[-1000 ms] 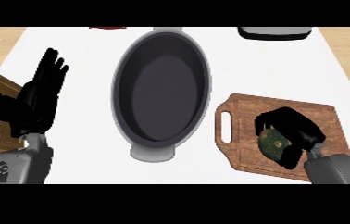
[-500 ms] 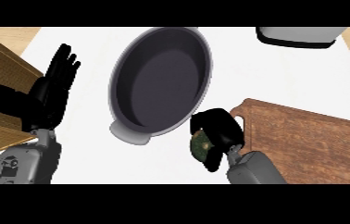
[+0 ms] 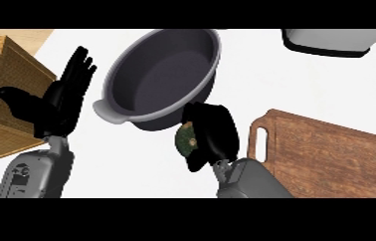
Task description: Pick the squash from the cutting board and place it in the pot
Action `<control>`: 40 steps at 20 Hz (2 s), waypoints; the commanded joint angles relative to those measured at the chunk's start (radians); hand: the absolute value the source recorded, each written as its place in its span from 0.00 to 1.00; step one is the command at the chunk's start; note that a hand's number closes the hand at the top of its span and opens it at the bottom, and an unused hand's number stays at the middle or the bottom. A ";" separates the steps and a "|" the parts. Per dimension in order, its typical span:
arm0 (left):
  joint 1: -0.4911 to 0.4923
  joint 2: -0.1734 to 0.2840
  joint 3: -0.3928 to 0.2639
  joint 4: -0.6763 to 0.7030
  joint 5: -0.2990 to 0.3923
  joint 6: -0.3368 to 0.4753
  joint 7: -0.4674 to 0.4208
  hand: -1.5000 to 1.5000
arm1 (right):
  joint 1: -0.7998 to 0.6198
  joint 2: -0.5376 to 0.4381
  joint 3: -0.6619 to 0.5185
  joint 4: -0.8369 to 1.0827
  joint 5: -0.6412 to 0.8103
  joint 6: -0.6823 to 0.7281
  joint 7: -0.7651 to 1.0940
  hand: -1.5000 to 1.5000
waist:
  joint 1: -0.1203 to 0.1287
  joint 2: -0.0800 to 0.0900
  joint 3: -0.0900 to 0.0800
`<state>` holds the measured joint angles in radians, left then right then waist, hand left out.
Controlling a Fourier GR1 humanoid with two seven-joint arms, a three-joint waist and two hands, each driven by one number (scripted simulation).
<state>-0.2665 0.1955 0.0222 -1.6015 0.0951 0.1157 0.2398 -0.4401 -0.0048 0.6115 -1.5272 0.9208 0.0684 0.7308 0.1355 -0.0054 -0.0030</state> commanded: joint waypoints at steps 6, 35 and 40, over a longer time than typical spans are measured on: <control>-0.003 -0.008 -0.013 0.027 -0.018 0.005 -0.009 0.50 | -0.282 0.005 0.067 -0.040 0.191 -0.292 0.428 1.00 | -0.009 -0.012 -0.004; 0.010 -0.002 0.044 0.044 -0.007 0.024 -0.034 0.50 | -0.570 0.004 0.012 0.416 0.417 -0.316 0.752 1.00 | -0.076 0.009 0.000; -0.031 0.031 0.068 0.058 -0.009 0.015 -0.034 0.50 | -0.532 0.004 0.042 0.525 0.391 -0.426 0.748 1.00 | -0.067 0.018 0.002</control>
<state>-0.2899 0.2149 0.0733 -1.5559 0.0867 0.1313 0.2175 -0.9719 -0.0168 0.6280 -1.0784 1.3205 -0.2941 1.2377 0.0673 0.0077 -0.0021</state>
